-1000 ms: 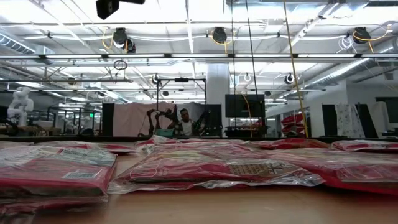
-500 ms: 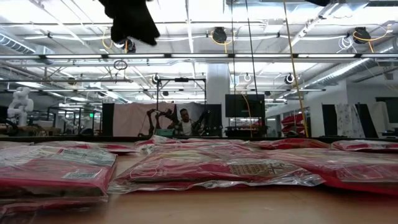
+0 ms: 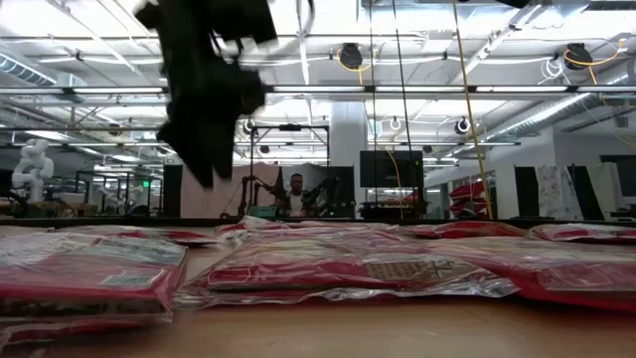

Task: Sort popcorn bags into baskets
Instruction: Put the popcorn bag into the transparent bin

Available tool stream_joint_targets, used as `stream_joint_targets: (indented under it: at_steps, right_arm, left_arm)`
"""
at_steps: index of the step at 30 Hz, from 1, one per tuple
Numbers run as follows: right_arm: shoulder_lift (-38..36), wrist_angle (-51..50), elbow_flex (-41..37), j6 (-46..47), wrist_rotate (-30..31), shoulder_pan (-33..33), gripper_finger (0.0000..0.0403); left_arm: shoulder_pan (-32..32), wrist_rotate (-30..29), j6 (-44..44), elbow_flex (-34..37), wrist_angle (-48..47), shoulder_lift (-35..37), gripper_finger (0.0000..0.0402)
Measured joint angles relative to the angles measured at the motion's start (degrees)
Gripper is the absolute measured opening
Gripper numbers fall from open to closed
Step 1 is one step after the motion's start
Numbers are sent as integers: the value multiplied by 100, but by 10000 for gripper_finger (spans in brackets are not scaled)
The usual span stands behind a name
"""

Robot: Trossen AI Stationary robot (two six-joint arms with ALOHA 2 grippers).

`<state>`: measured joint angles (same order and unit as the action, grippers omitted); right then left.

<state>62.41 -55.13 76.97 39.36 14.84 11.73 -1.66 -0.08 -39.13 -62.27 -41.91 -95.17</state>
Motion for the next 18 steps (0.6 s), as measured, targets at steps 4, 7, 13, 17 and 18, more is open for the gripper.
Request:
stream_joint_targets:
  at_steps: [4,7,13,17,18]
  right_arm:
    - [5,-3,0,-75,26,-37,136]
    - [5,-1,0,-84,29,-80,145]
    - [5,-3,0,-111,14,-87,150]
    - [5,-1,0,-108,13,-89,151]
    - [5,0,0,-108,15,-88,151]
  left_arm:
    - [3,65,771,-36,280,-188,274]
    - [21,33,1081,0,171,-445,298]
    - [-112,-271,2363,-10,463,-695,315]
    - [-182,-304,3255,-14,734,-840,299]
    - [-181,-303,3309,-14,760,-902,294]
